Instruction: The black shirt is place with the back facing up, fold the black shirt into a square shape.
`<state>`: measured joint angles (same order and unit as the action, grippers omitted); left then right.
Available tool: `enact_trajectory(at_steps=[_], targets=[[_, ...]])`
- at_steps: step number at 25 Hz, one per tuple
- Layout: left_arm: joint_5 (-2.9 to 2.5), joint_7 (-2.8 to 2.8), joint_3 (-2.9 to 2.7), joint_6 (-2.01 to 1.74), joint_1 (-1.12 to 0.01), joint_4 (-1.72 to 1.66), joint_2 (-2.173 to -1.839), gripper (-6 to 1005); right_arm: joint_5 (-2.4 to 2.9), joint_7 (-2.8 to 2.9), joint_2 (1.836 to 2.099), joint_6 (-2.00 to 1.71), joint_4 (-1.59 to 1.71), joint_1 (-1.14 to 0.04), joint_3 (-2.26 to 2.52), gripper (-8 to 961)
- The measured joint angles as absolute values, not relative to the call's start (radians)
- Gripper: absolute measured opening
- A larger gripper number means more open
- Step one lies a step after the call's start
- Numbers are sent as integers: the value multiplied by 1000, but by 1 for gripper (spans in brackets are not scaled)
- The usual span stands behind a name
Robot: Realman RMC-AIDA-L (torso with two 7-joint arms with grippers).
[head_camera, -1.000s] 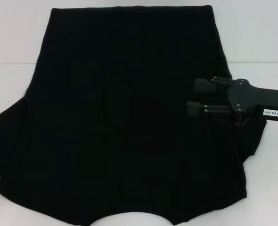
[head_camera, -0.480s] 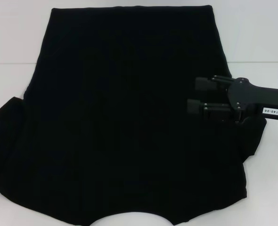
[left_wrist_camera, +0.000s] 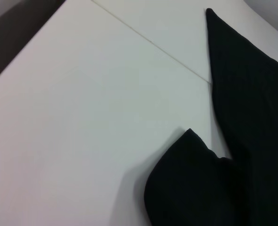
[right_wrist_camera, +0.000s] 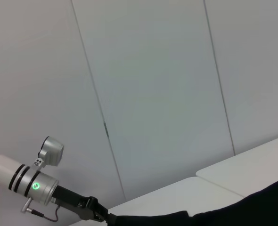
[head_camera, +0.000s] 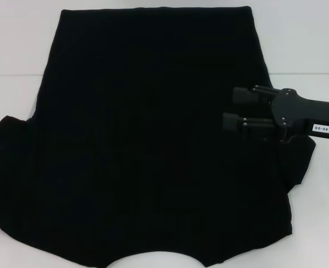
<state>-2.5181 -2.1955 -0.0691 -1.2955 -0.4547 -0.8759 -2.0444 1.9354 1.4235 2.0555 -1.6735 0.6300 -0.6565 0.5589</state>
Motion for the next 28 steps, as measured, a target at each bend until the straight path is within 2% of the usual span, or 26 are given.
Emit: enact_trajectory(at_steps=[21, 28], targets=[[-2499, -2187, -29, -1289, -445, -887, -2040, 2, 1936, 1423, 2057, -1672, 629, -656, 544, 883], [-2389, -2147, -47, -1389, -465, -880, -2040, 13, 1936, 1416, 2057, -1672, 625, -648, 541, 884]])
